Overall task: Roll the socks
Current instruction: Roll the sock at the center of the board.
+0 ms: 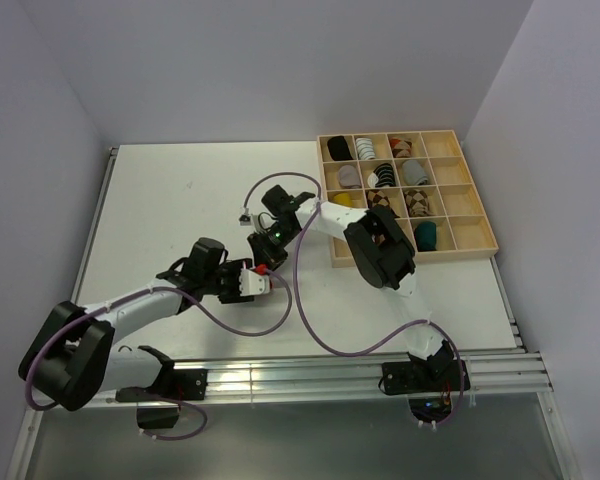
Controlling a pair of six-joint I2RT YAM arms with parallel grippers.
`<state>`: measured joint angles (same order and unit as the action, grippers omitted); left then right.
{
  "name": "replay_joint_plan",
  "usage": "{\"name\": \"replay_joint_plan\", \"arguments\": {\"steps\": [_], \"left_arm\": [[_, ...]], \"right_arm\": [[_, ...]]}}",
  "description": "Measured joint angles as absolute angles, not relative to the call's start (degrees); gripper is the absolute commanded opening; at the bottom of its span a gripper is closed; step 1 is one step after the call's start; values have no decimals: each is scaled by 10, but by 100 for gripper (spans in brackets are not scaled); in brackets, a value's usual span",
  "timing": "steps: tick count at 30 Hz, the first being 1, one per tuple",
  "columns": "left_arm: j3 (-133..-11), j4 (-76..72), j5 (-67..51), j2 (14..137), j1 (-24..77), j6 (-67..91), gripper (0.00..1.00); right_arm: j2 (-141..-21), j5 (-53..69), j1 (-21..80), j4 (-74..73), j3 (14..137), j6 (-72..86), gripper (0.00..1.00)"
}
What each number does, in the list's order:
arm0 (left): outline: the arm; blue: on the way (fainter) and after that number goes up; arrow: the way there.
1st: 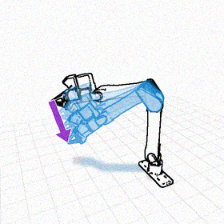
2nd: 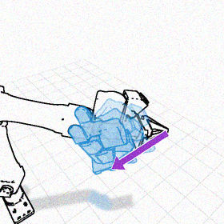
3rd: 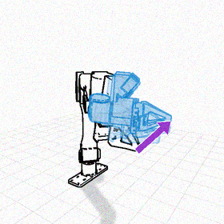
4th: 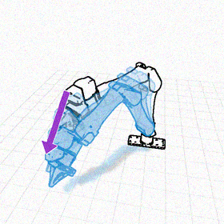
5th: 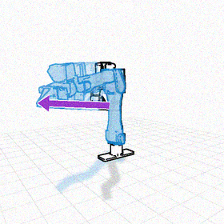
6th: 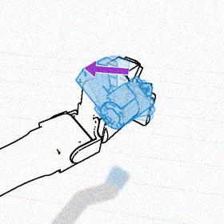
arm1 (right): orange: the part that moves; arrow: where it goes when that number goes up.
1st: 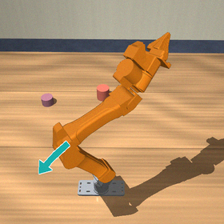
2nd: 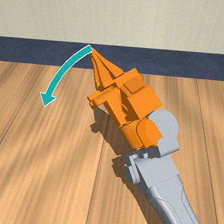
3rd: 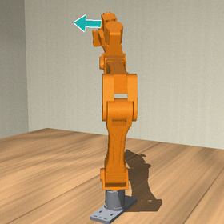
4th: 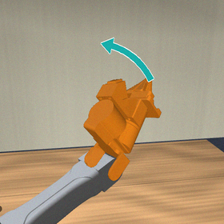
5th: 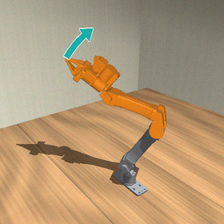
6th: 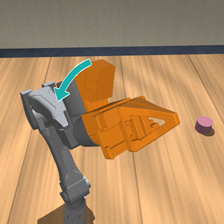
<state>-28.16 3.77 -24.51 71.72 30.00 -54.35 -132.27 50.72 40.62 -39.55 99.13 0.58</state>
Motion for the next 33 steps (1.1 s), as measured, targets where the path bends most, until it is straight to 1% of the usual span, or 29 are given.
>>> {"name": "replay_joint_plan", "arguments": {"steps": [4, 7, 10, 11, 12, 13, 14, 16, 17, 19, 20, 24, 29, 33], "left_arm": [[-281, 8, -237, 741, 305, -543, 55], [-281, -2, -234, 755, 310, -546, 52], [-282, -6, -230, 765, 314, -552, 43], [-283, -6, -230, 768, 315, -554, 37], [-286, -5, -231, 773, 316, -556, 33], [-291, 0, -230, 777, 316, -558, 30], [-300, 8, -231, 784, 317, -560, 26], [-322, 30, -232, 800, 317, -562, 22], [-336, 43, -233, 809, 317, -563, 15], [-362, 69, -236, 828, 317, -563, 11], [-375, 81, -237, 837, 317, -562, 8], [-417, 116, -246, 868, 317, -557, 4], [-430, 131, -257, 877, 316, -556, 0], [-448, 156, -263, 889, 315, -556, 0]], "right_arm": [[-1324, 510, 405, -397, 991, 6, 0], [-1324, 511, 403, -397, 991, 6, 0], [-1325, 514, 401, -397, 991, 6, 0], [-1325, 515, 401, -398, 991, 6, 0], [-1325, 516, 399, -398, 991, 6, 2], [-1325, 517, 397, -399, 991, 6, 6], [-1325, 517, 396, -399, 991, 6, 13], [-1325, 515, 391, -397, 990, 13, 18], [-1325, 515, 389, -396, 989, 18, 23], [-1322, 511, 385, -390, 983, 27, 26], [-1316, 505, 383, -384, 976, 34, 30], [-1286, 465, 382, -353, 943, 58, 37], [-1223, 410, 378, -287, 866, 104, 42], [-1157, 351, 366, -238, 802, 144, 44]]}}
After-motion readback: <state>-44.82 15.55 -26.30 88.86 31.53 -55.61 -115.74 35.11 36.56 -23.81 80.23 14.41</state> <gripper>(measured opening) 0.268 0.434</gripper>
